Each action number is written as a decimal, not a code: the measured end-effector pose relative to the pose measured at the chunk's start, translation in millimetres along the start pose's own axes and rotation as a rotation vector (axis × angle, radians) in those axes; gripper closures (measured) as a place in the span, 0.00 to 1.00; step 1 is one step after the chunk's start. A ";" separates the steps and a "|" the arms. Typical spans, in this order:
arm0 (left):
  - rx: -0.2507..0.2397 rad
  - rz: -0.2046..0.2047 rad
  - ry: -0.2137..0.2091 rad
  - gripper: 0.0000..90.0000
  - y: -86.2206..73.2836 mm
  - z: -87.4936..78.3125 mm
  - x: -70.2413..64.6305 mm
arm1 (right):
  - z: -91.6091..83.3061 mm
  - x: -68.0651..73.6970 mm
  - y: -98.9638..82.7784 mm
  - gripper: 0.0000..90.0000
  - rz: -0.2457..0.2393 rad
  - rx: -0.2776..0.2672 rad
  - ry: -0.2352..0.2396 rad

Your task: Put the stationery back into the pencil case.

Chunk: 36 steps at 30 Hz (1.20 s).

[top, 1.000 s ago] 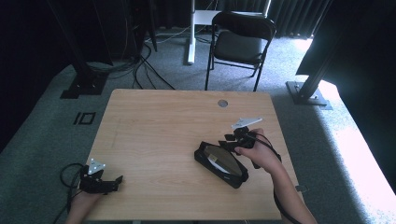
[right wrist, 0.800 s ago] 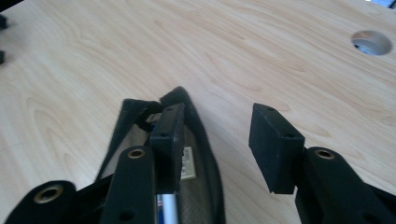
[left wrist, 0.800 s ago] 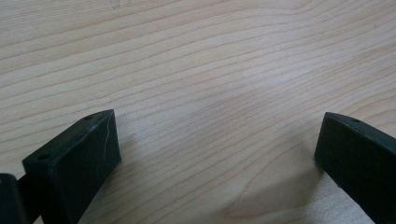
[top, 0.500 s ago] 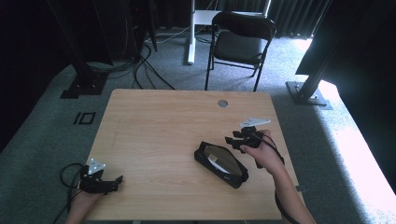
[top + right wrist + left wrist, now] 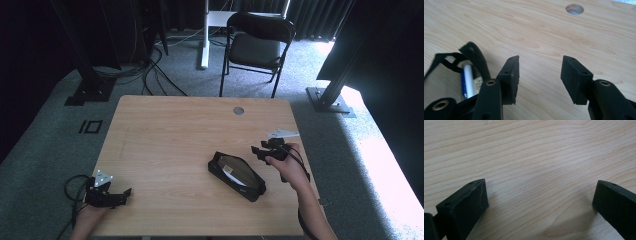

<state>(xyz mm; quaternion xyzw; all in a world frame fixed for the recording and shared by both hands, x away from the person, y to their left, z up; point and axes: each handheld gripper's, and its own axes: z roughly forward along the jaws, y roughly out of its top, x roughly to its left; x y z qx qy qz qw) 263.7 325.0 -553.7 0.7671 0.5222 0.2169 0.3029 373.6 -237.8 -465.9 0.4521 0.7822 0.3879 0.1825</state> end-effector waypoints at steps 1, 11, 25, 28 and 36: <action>0.000 0.000 0.000 0.00 0.0 0.0 0.0 | 0.0 -0.9 -1.6 0.54 0.002 0.001 -0.009; 0.000 0.000 0.000 0.00 0.0 0.0 0.0 | 1.0 -8.5 -21.9 0.52 0.029 0.014 -0.058; 0.000 0.000 0.000 0.00 0.0 0.0 0.0 | -1.1 -18.4 -40.8 0.35 0.162 -0.003 -0.225; -0.001 -0.001 0.000 0.00 0.0 0.1 0.0 | -0.6 -20.1 -44.7 0.35 0.154 0.013 -0.240; 0.000 0.000 0.000 0.00 0.0 0.0 0.0 | -3.4 -23.2 -57.5 0.30 0.177 0.000 -0.270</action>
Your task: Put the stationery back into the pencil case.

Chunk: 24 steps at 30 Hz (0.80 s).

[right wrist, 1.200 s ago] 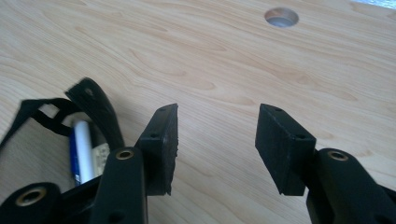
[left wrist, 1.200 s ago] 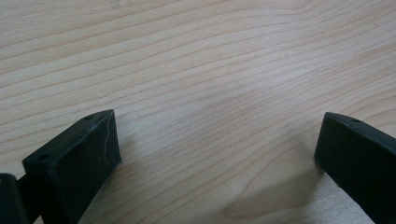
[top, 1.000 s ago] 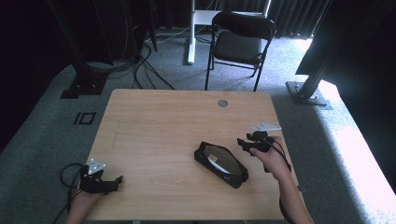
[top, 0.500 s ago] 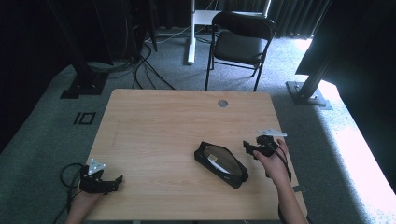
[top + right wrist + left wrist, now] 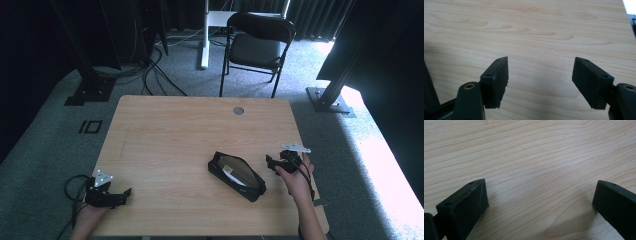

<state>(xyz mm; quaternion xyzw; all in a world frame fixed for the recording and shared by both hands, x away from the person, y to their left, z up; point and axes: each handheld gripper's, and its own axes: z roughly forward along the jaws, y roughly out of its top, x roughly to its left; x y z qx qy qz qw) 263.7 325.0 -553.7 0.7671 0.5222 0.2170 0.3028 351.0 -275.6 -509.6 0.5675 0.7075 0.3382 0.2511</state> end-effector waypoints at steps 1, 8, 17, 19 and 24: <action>0.000 0.000 0.000 0.00 0.0 0.0 0.0 | -0.6 -0.5 -1.1 0.28 0.003 -0.006 -0.002; 0.000 0.000 0.000 0.00 0.0 0.0 0.0 | -5.4 -3.1 -10.2 0.18 0.046 -0.048 -0.059; -0.001 0.000 0.000 0.00 0.0 0.0 0.0 | -9.8 -4.3 -22.5 0.15 0.030 -0.031 -0.066; 0.000 0.000 0.000 0.00 0.0 0.0 -0.1 | -10.6 -5.5 -25.9 0.15 0.036 -0.026 -0.064; 0.000 0.000 0.000 0.00 0.0 0.0 0.0 | -15.6 -7.1 -35.0 0.15 0.043 -0.024 -0.077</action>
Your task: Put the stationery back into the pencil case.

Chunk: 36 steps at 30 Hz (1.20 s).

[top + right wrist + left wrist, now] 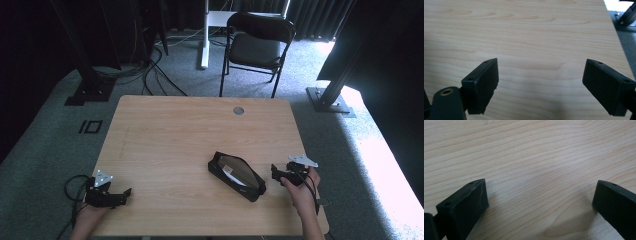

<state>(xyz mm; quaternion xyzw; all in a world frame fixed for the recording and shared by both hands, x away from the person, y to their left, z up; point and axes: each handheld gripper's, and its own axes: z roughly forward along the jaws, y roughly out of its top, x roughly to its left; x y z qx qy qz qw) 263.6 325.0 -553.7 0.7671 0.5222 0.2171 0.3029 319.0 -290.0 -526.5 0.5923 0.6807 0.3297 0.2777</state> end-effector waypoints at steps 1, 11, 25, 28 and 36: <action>0.000 0.000 0.000 0.00 0.0 0.0 0.0 | -1.2 0.0 -1.7 0.15 -0.004 -0.001 -0.004; 0.000 0.002 0.001 0.00 -0.1 0.0 0.1 | -5.9 0.7 -20.7 0.15 -0.008 0.020 -0.021; 0.000 0.001 0.001 0.00 -0.1 0.0 0.1 | -2.9 -1.9 -42.0 0.14 0.013 0.063 0.012; 0.000 0.001 0.001 0.00 -0.1 0.0 0.1 | -1.8 -1.9 -42.8 0.15 0.005 0.067 0.006; 0.000 0.001 0.001 0.00 -0.1 0.0 0.1 | -1.5 -1.4 -42.9 0.14 0.000 0.069 0.005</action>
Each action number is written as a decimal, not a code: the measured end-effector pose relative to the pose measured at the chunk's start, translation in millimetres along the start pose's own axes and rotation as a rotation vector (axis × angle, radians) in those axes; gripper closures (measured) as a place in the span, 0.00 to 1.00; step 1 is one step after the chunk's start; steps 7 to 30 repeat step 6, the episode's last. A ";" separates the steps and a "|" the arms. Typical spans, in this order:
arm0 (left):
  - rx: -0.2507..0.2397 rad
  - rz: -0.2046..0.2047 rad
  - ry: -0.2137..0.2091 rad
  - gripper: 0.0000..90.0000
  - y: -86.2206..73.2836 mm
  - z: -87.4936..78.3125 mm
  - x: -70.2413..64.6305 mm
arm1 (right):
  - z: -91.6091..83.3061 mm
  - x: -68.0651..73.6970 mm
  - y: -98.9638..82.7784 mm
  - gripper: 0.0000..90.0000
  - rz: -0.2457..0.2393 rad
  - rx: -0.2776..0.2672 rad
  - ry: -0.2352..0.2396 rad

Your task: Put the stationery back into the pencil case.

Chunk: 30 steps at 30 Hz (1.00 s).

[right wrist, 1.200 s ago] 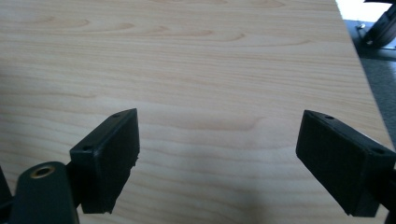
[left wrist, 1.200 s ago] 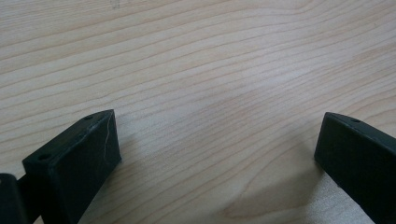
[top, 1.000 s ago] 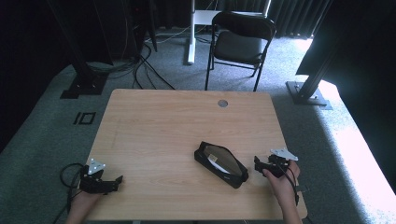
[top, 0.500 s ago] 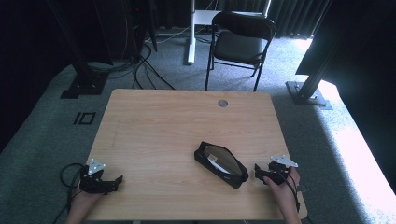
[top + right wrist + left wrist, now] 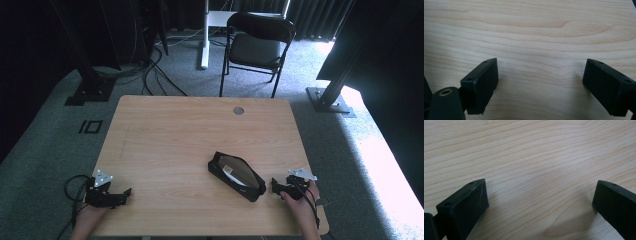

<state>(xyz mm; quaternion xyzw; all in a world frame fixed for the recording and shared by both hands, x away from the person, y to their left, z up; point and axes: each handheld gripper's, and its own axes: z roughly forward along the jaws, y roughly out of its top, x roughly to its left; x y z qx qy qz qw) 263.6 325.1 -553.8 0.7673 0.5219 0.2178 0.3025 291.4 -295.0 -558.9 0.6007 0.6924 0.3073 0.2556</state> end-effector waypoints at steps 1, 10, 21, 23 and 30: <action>0.000 0.000 0.000 0.01 0.0 0.0 0.0 | 0.0 0.0 0.0 0.14 0.001 0.000 0.000; 0.000 0.000 0.000 0.00 0.0 0.0 0.0 | 0.0 0.0 0.0 0.14 0.001 0.001 0.001; 0.000 0.000 0.000 0.00 0.0 0.0 0.0 | 0.0 0.0 0.0 0.14 0.001 0.001 0.001; 0.000 0.000 0.000 0.00 0.0 0.0 0.0 | 0.0 0.0 0.0 0.14 0.001 0.001 0.001; 0.000 0.000 0.000 0.00 0.0 0.0 0.0 | 0.0 0.0 0.0 0.14 0.001 0.001 0.001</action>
